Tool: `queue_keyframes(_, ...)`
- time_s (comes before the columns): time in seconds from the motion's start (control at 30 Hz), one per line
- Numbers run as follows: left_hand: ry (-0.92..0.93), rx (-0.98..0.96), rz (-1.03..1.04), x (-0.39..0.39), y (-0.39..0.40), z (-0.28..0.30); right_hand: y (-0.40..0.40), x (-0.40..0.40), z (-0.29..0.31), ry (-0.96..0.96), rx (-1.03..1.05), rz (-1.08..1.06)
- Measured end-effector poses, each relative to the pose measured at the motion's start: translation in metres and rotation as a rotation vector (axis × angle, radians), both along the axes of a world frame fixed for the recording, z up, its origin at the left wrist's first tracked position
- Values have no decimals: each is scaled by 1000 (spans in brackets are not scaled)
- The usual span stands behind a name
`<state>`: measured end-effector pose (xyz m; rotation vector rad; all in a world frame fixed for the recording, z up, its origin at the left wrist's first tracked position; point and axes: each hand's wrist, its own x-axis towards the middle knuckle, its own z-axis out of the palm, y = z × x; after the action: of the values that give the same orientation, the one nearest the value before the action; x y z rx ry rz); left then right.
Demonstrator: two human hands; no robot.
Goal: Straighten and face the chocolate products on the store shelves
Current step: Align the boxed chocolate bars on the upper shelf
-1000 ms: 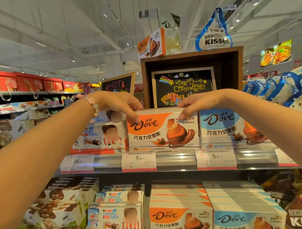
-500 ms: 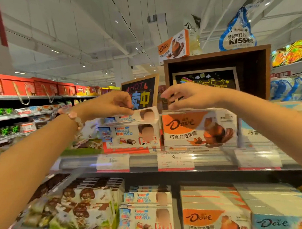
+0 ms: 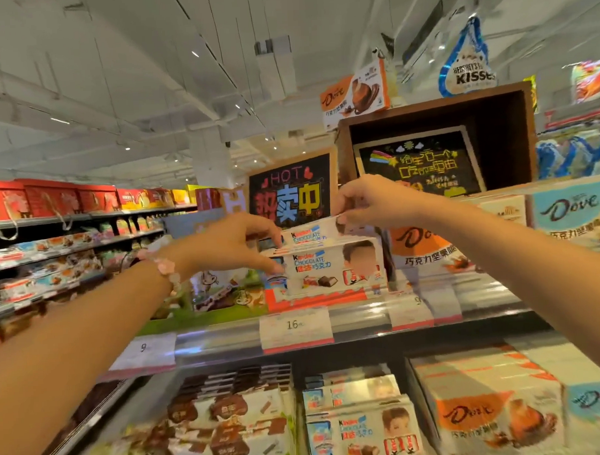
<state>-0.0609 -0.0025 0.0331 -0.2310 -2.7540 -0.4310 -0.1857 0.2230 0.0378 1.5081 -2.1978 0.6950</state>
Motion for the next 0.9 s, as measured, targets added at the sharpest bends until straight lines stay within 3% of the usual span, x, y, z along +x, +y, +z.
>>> queue_keyframes(0.17,65,-154,-66,-2,-1,-8,-3,1,-1,-103,15,-3)
queue_keyframes(0.4,-4,-289,-9,-7,2,-5,-5,-5,1,-128,25,-11)
queue_keyframes(0.7,-6,-295,12,-13,-3,-4,-4,-5,0,-114,17,3)
queue_keyframes(0.9,18,-234,-8,-10,-3,-7,-5,-5,0,-202,-35,15)
